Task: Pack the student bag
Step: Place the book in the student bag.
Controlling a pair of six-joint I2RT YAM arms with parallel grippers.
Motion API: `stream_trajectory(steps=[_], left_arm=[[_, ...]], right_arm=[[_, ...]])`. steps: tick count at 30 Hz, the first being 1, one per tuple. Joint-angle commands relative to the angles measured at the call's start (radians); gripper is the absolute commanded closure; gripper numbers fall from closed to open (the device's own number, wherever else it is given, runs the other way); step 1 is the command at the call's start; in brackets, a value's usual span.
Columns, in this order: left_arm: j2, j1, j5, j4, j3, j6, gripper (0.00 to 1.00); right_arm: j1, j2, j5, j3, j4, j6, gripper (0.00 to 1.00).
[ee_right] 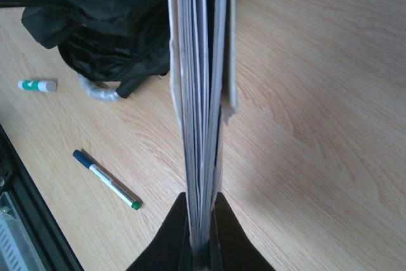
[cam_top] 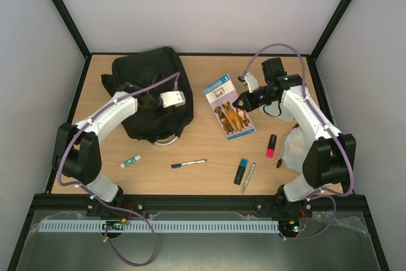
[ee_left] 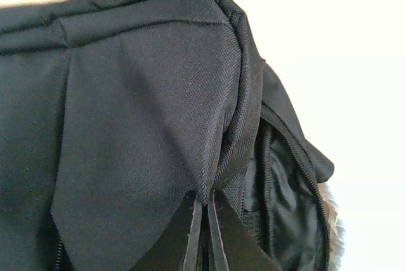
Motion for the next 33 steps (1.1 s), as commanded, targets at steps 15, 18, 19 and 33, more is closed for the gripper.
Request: stream_trajectory(steps=[15,18,19,33], left_arm=[[0.144,-0.007,0.259,-0.028,0.384,-0.314,0.98],[0.195,-0.007,0.306,-0.017,0.435,-0.396,0.98],[0.210,-0.007,0.317,-0.014,0.455,-0.417,0.98],[0.332,-0.002,0.347,-0.040,0.594,-0.439,0.98]], right_arm=[[-0.002,0.010,-0.234,0.128,-0.158,0.071,0.99],[-0.003,0.038,-0.272,0.163,-0.229,0.040,0.99],[-0.002,0.048,-0.286,0.170,-0.253,0.033,0.99],[-0.001,0.017,-0.376,-0.026,-0.286,0.080,0.99]])
